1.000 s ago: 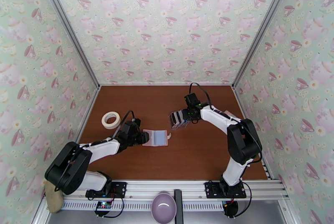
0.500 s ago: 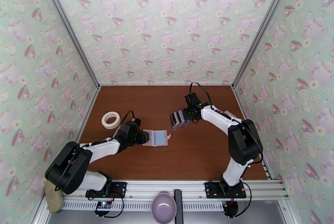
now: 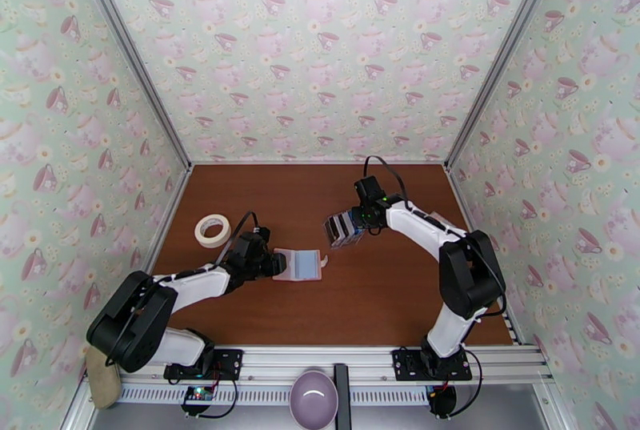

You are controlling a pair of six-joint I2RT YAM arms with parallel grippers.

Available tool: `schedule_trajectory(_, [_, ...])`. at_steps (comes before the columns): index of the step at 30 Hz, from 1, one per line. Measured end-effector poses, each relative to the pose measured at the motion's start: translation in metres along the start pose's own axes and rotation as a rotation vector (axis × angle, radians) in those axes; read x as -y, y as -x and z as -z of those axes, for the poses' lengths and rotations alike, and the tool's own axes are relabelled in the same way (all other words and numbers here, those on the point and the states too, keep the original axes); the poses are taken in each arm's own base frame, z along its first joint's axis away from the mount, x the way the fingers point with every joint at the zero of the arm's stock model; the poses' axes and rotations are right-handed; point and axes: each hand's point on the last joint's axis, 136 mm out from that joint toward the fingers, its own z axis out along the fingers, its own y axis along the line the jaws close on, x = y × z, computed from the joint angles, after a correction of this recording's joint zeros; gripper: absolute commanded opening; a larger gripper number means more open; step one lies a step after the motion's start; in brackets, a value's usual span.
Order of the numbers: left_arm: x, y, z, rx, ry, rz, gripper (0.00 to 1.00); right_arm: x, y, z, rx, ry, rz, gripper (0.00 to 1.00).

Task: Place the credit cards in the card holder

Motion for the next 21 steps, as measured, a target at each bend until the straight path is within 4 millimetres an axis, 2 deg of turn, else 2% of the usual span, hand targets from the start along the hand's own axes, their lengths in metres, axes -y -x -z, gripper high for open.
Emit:
schedule_trajectory(6, [0.000, 0.000, 0.000, 0.001, -0.001, 0.000, 0.56, -0.005, 0.000, 0.002, -0.001, 0.027, -0.001, 0.07])
schedule_trajectory(12, [0.000, 0.001, 0.000, 0.002, -0.002, 0.000, 0.56, -0.012, 0.004, 0.012, 0.016, 0.078, -0.005, 0.02])
schedule_trajectory(21, [0.000, 0.000, 0.000, 0.000, -0.004, 0.000, 0.53, -0.024, 0.014, 0.049, 0.085, 0.178, -0.041, 0.00])
